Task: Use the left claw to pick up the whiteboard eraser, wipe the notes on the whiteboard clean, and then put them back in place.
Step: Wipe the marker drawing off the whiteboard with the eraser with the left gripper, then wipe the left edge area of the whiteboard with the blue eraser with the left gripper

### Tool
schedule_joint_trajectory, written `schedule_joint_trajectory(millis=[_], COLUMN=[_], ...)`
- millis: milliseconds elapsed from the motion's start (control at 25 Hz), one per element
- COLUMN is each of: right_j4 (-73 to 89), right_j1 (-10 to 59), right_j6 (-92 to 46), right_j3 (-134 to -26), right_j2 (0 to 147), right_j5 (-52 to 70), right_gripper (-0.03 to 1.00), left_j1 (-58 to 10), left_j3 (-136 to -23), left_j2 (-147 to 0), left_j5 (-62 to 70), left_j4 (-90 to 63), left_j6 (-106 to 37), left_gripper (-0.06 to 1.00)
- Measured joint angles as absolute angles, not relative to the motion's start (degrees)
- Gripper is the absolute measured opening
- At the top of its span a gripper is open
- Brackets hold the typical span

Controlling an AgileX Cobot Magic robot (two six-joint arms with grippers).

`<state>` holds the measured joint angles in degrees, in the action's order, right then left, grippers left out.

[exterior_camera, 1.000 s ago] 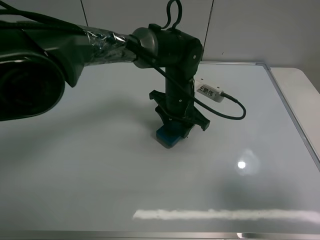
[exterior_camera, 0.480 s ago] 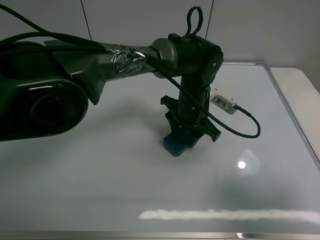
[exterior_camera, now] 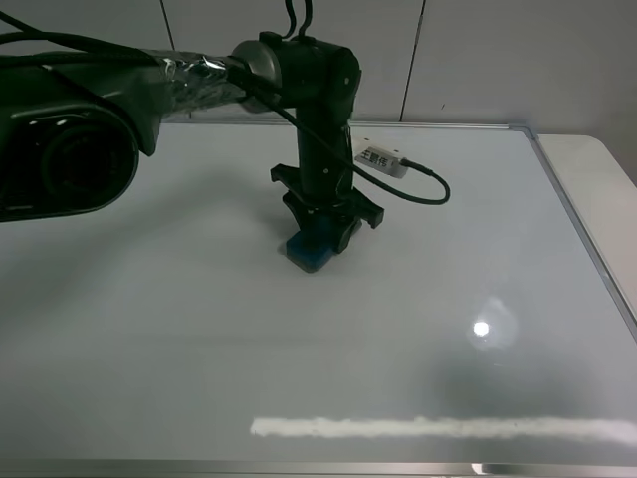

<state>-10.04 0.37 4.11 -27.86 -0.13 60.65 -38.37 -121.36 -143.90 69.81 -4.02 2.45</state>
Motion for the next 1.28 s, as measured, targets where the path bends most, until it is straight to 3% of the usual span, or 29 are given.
schedule_joint_trajectory(millis=[280, 680, 1280], right_j4=[-10.04, -10.04, -10.04], right_j1=[0.37, 0.37, 0.37], right_j6=[4.11, 4.11, 4.11], right_j3=[-27.86, -27.86, -27.86], right_j2=[-0.13, -0.13, -0.13], right_j5=[60.65, 60.65, 60.65], right_gripper=[0.99, 0.99, 0.99], left_j1=[-32.29, -32.22, -30.78], left_j3=[-121.38, -120.6, -115.72], left_j2=[-143.56, -140.92, -124.09], left_j5=[69.06, 69.27, 69.34], left_j4=[-2.72, 2.36, 3.4], left_j6=[2.45, 2.43, 3.94], left_gripper=[0.55, 0.55, 0.55])
